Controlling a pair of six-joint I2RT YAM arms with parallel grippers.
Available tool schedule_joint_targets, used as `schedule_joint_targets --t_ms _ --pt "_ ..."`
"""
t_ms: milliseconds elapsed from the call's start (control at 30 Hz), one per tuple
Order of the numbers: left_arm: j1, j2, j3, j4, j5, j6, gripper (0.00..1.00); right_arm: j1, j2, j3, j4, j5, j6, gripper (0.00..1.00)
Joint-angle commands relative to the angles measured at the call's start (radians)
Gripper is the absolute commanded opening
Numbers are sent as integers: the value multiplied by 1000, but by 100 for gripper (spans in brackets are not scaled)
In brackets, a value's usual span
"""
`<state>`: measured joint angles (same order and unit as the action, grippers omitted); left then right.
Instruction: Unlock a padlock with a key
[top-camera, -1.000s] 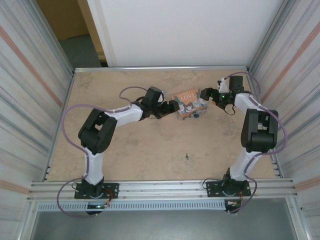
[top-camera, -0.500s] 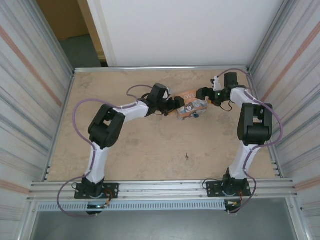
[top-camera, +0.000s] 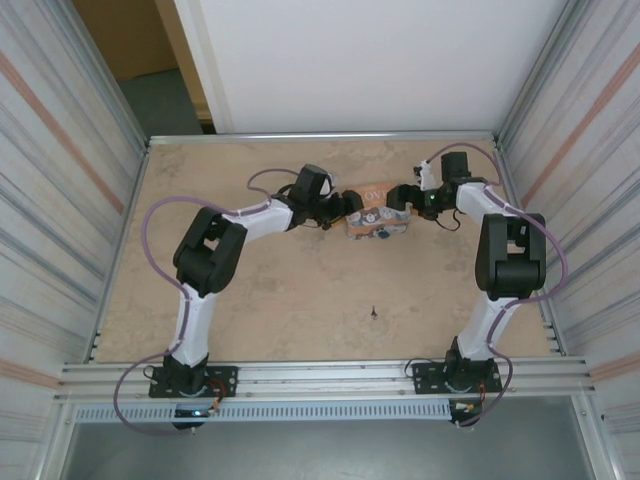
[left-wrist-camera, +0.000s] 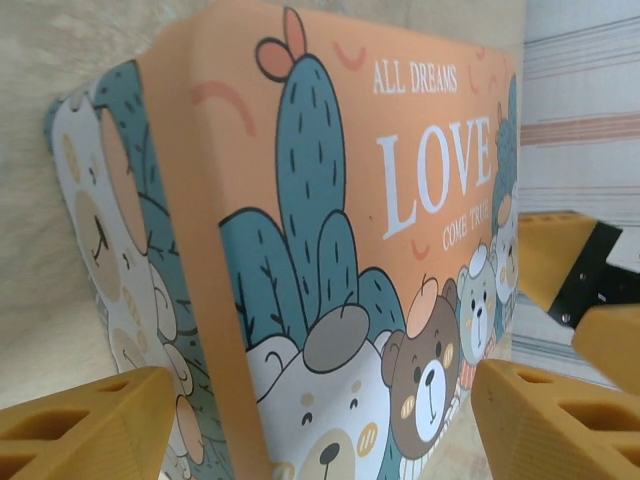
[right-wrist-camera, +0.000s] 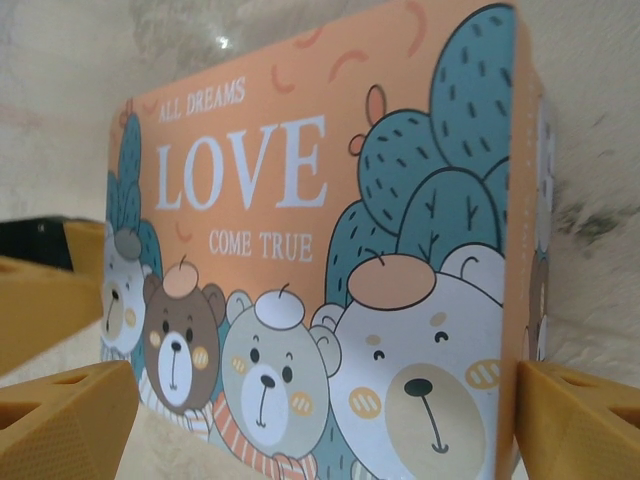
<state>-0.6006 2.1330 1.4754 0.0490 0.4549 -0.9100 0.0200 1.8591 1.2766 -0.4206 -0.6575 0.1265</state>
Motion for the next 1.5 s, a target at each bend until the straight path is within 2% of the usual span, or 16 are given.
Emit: schedule_joint_targets --t_ms 0,433,967,1233,1467 --pt "3 -88 -40 0 18 32 78 63 -58 -40 -14 -63 37 94" --pt "75 -218 -189 -10 9 72 79 218 -173 -184 86 -38 156 94" --pt "108 -253 -226 -37 -18 100 79 362 -234 -250 120 69 236 95" --pt "143 -307 -263 -61 -40 125 83 356 -282 -255 53 242 243 100" --pt "194 -432 -344 -85 -68 161 84 338 -393 -280 -61 383 231 99"
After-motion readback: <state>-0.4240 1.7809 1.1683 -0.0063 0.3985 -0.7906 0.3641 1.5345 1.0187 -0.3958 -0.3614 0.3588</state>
